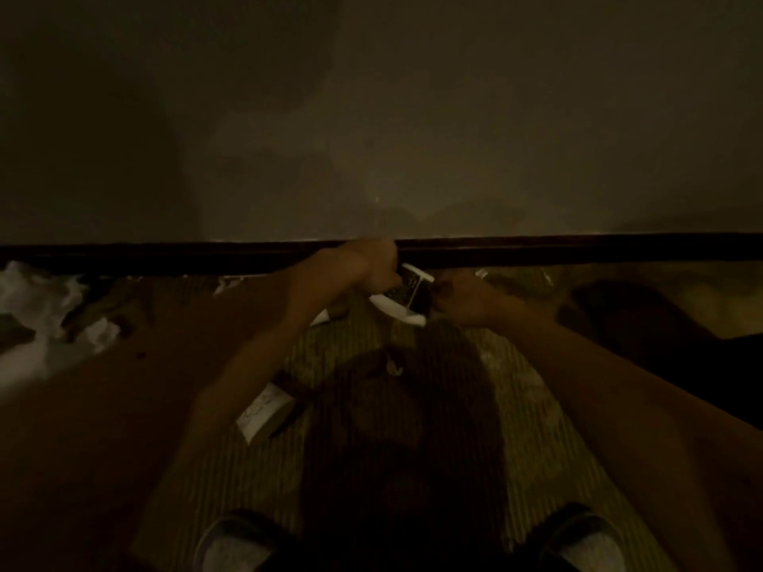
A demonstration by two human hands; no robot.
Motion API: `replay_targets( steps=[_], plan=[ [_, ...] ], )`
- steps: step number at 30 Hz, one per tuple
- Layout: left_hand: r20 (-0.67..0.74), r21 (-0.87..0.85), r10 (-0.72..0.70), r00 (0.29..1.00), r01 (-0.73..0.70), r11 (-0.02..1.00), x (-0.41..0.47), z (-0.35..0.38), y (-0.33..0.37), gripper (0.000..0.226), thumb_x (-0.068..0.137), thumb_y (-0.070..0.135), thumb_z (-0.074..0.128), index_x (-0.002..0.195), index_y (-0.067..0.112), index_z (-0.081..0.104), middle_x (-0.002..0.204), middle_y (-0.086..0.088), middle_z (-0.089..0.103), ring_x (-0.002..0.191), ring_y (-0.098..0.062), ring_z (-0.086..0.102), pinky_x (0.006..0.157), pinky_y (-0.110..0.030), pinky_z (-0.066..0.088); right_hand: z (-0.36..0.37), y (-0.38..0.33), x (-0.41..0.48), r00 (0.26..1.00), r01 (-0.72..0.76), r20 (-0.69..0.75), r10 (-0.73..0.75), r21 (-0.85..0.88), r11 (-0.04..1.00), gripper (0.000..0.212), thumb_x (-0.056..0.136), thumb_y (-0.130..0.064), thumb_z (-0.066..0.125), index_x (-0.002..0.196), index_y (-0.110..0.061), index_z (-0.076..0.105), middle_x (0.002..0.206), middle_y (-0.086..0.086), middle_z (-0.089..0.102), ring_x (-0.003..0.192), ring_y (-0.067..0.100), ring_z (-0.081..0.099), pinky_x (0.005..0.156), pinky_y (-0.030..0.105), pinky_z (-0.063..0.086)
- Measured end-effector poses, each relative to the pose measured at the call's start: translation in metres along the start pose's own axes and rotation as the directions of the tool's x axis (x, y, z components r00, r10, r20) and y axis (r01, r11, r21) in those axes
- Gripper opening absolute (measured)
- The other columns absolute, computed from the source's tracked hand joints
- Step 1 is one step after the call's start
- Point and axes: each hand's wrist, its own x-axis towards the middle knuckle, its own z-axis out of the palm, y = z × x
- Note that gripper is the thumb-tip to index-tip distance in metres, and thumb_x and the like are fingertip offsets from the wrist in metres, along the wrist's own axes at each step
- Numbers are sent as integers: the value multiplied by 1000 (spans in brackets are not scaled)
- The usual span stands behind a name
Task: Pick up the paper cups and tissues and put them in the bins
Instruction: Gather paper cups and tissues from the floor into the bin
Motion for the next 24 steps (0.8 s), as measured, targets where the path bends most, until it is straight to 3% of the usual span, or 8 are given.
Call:
replay_targets(
  steps=[2,4,7,9,12,15,20,24],
  plan=[
    [-15,-131,-49,999,46,990,14,21,-9,35,93,33,60,119,11,60,114,-10,62,98,-25,60,79,-35,50,13,6,7,999,-4,-39,11,172,985,33,97,-3,48,129,-2,56,95,11,60,82,23,59,48,12,39],
    [-37,-258,-105,994,92,962,24,46,-16,42,93,36,60,127,12,55,122,-10,60,105,-26,59,81,-33,48,25,11,12,996,-42,-58,67,358,933,39,97,1,47,135,2,49,118,17,61,83,18,57,53,6,41],
    [-117,-430,-177,977,111,896,34,78,-19,49,93,34,60,136,13,50,131,-11,58,117,-28,56,90,-32,47,40,15,21,988,-102,-41,146,540,835,41,94,2,51,135,-7,51,109,7,63,89,19,59,56,12,45],
    [-153,-502,-215,965,111,858,37,92,-17,48,92,32,62,135,14,52,131,-11,59,119,-28,56,98,-38,48,45,14,25,982,-109,-52,181,630,769,42,95,-2,53,136,-10,51,118,7,61,92,15,54,57,14,45],
    [-92,-579,-261,961,162,799,39,100,-17,41,90,32,66,124,11,60,122,-11,62,109,-25,60,91,-35,51,47,13,33,948,-157,-73,310,742,652,37,97,-20,57,133,-10,54,122,8,59,85,13,53,54,18,44],
    [-38,-612,-212,977,145,777,36,101,-19,31,87,30,71,108,9,65,107,-9,67,98,-21,64,78,-28,50,49,13,40,914,-249,-11,405,773,584,41,91,-28,66,125,-5,60,110,6,59,68,11,51,43,18,41],
    [-112,-519,-236,965,145,842,14,102,-32,27,86,35,71,99,12,65,98,-6,66,91,-18,63,75,-30,51,59,1,53,953,-248,50,300,699,670,44,88,-27,70,126,-7,60,126,11,61,86,14,55,49,18,38],
    [-274,-404,-223,935,98,909,-7,89,-50,31,87,40,69,102,13,65,91,-2,63,85,-18,62,63,-29,46,62,-21,62,966,-193,20,258,722,665,44,88,-27,70,125,-6,59,98,1,59,68,7,53,35,11,38]
  ],
)
